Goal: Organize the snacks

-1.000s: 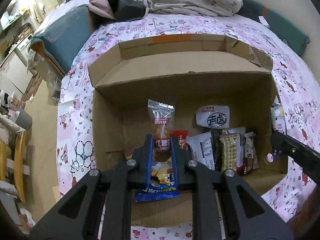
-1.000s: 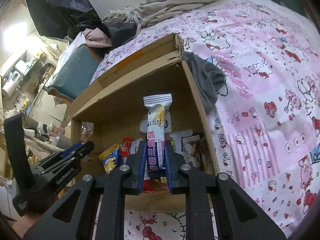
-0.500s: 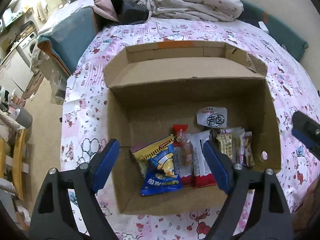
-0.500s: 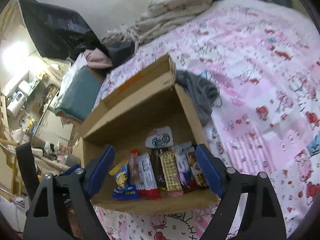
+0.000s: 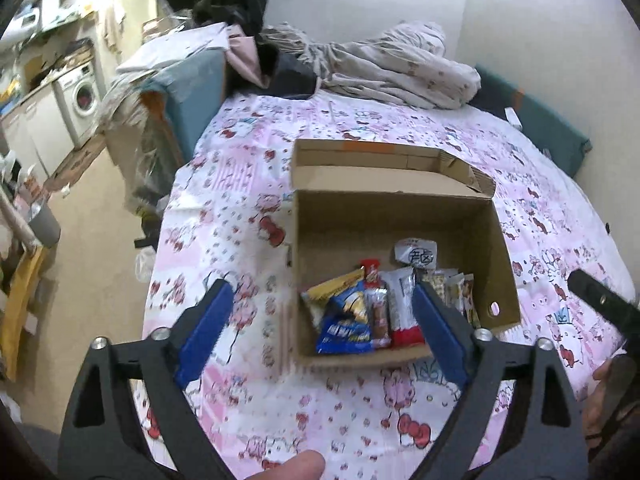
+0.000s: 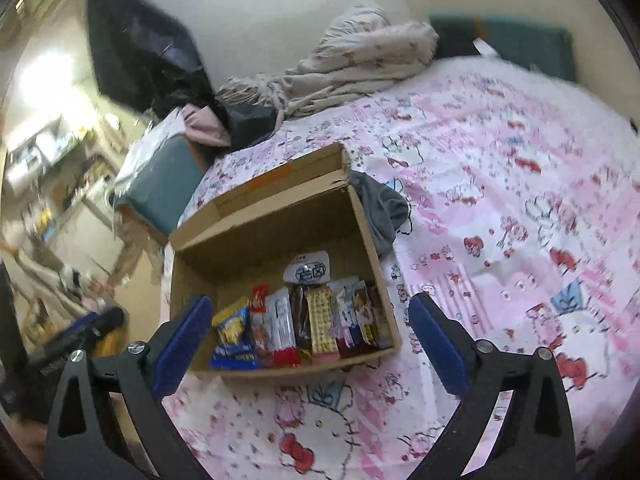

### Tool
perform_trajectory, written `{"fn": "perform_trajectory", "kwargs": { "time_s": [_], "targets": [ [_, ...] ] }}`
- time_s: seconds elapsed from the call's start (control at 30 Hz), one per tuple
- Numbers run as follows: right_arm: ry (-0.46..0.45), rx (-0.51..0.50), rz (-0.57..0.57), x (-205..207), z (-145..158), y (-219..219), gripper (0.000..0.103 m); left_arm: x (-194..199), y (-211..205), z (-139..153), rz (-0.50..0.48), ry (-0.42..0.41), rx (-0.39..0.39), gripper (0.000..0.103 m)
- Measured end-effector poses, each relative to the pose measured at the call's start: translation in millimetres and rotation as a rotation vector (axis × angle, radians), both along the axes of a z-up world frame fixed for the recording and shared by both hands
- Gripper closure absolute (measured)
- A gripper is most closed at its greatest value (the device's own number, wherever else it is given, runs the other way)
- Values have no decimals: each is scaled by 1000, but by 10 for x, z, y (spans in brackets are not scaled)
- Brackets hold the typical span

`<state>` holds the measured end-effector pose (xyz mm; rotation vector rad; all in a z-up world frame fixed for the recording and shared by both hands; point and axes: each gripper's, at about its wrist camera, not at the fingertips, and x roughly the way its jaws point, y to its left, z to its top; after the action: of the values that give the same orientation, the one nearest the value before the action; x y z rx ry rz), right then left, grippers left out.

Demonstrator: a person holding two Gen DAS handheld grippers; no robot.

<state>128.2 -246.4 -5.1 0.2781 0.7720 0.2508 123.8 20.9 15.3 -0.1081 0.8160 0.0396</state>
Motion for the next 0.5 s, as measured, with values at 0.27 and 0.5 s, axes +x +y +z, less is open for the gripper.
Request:
{"fn": "perform_trajectory", "kwargs": {
  "time_s": [0.27, 0.5],
  "targets": [
    [0, -89, 29, -295, -105, 240, 1, -376, 98, -176, 32, 30, -22, 2],
    [-48, -180, 19, -397, -146, 431, 0, -408, 17, -311, 2, 14, -7, 0]
  ]
}}
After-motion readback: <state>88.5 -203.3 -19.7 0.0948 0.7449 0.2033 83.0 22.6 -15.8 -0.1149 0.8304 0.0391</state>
